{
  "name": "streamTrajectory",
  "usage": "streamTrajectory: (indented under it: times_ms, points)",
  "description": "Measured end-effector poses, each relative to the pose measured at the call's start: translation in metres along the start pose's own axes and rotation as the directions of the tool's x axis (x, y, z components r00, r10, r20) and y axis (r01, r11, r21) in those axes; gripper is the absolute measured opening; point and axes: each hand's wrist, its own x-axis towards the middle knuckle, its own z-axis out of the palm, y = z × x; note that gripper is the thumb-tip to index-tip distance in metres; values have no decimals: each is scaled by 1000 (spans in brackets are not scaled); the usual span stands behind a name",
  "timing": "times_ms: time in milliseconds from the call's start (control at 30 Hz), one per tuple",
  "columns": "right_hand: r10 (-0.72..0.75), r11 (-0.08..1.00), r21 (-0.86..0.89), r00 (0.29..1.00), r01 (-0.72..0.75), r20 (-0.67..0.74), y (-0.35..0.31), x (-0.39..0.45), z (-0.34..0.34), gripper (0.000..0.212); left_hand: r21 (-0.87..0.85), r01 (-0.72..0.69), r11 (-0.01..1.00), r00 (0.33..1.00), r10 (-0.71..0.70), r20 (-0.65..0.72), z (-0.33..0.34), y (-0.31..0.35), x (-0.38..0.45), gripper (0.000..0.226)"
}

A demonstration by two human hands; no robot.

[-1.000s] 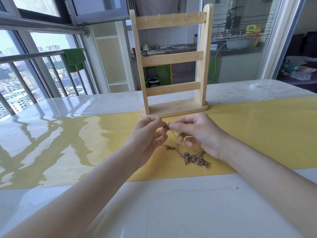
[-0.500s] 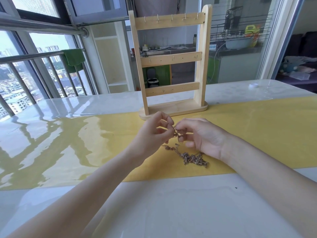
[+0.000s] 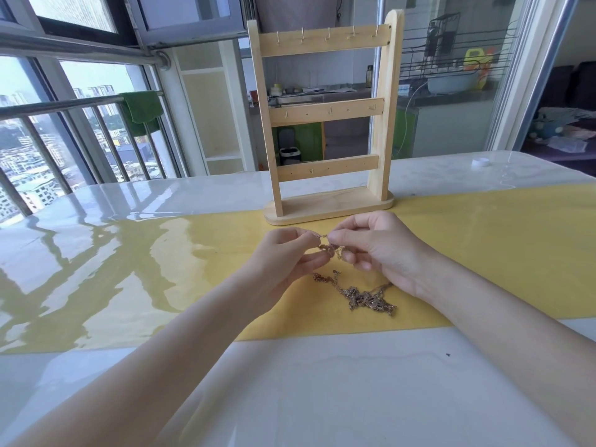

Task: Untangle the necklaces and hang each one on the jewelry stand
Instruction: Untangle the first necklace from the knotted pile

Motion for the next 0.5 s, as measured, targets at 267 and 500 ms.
streamTrajectory:
  times_ms: [267, 500]
  points:
    - [71, 996, 54, 997, -73, 35, 1, 2, 0, 17, -93, -10, 996, 1000, 10, -4, 4, -1, -2, 14]
    - [76, 991, 112, 997, -78, 27, 2, 2, 1, 14, -226, 29, 974, 998, -18, 52, 4, 3, -5, 12]
